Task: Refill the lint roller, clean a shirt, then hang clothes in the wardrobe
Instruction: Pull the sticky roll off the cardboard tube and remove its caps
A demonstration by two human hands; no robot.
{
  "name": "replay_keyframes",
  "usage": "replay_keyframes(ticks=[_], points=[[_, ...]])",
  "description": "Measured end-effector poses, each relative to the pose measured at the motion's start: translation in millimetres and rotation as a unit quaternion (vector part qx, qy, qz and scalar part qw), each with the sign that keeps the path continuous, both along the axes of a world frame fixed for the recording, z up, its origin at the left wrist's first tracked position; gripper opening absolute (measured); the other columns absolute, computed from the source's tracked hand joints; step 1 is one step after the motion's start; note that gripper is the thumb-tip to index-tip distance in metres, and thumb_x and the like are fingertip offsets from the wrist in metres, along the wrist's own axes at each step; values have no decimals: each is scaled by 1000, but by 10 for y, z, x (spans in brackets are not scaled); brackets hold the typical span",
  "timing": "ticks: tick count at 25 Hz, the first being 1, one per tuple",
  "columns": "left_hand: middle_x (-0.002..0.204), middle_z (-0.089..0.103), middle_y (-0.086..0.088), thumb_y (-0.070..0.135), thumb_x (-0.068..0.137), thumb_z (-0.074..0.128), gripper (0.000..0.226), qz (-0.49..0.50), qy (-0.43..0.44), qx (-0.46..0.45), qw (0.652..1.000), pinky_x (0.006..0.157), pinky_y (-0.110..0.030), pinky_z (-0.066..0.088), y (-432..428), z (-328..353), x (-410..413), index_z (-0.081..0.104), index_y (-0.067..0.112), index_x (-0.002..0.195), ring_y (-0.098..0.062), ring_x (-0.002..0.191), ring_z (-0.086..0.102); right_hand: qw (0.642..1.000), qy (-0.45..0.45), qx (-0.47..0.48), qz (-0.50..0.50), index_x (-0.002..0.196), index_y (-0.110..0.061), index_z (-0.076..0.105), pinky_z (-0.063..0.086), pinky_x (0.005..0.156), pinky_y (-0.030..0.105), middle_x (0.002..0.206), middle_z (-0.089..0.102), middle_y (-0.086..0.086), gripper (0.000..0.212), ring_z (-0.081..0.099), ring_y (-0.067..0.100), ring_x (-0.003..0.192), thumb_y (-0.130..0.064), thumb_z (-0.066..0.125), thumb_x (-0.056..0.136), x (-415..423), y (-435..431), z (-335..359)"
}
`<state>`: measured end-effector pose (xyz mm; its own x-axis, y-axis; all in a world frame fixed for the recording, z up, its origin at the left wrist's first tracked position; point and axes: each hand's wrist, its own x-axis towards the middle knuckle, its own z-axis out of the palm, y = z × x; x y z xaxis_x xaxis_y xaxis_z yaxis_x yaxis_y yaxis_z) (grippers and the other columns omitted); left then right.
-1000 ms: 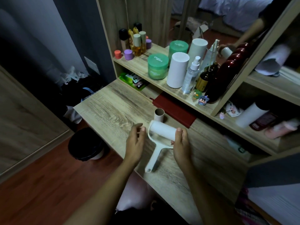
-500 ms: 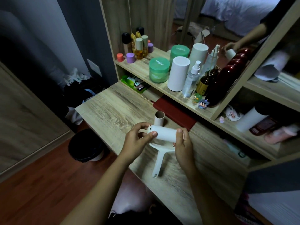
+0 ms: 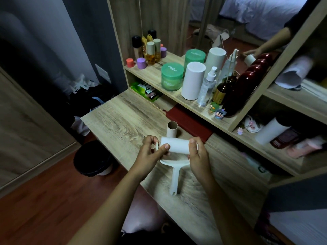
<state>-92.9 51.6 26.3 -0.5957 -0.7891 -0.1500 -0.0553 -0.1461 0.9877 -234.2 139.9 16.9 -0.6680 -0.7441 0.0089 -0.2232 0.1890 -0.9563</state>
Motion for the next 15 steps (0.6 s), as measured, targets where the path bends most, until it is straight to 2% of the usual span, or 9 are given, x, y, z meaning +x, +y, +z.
replay_keyframes(ticks=[1,3,4,7,9,11,13,15], points=[[102,51,-16,12,88,61,23,10,11,10,1000,61,-21,51,17,15,-10,42,18,100,-15,69,68,1000,-3,-1,3,79,-32,46,50,63,34,83,55,-9,18,59,11,81,-43,34,86,-2,-6,-8],[109,51,-8,11,89,59,36,13,25,18,999,63,-22,52,31,44,-10,45,23,120,-16,69,67,1000,-6,-5,8,77,-33,46,48,61,30,82,56,-8,20,59,12,80,-48,34,85,-10,-5,-25],[105,56,-5,12,90,59,40,3,21,7,1000,64,-21,51,34,57,-10,47,26,125,-15,68,65,1000,-6,-6,9,77,-34,46,48,60,28,81,56,-8,21,59,11,80,-50,34,83,-13,-1,-39],[73,63,7,26,88,61,31,9,-5,-60,998,58,-20,47,58,47,-22,57,38,115,-9,59,58,1000,-22,-10,-5,81,-31,48,47,57,19,81,56,-9,19,57,5,78,-44,35,84,17,9,-61],[62,60,8,30,87,61,28,42,-23,-87,995,55,-20,46,93,30,-42,58,43,111,-8,55,56,999,-37,-11,-19,86,-25,51,47,54,12,81,56,-11,23,57,3,77,-42,35,84,44,8,-67],[62,62,10,30,88,61,26,65,-39,-109,991,54,-19,47,135,0,-59,58,43,111,-7,52,56,999,-42,-7,-24,86,-25,51,47,55,14,80,56,-11,23,57,3,75,-42,35,83,58,10,-68],[70,66,12,39,84,60,27,84,-46,-118,988,55,-20,49,172,-12,-70,58,45,111,-6,51,57,999,-47,-3,-25,84,-28,50,48,58,20,79,56,-11,21,57,3,75,-42,34,83,56,17,-60],[75,67,2,44,82,59,30,106,-53,-119,986,56,-23,51,200,-32,-78,58,47,111,-8,51,58,998,-53,1,-23,89,-22,50,47,58,18,80,54,-12,27,55,3,75,-42,33,83,63,23,-41]])
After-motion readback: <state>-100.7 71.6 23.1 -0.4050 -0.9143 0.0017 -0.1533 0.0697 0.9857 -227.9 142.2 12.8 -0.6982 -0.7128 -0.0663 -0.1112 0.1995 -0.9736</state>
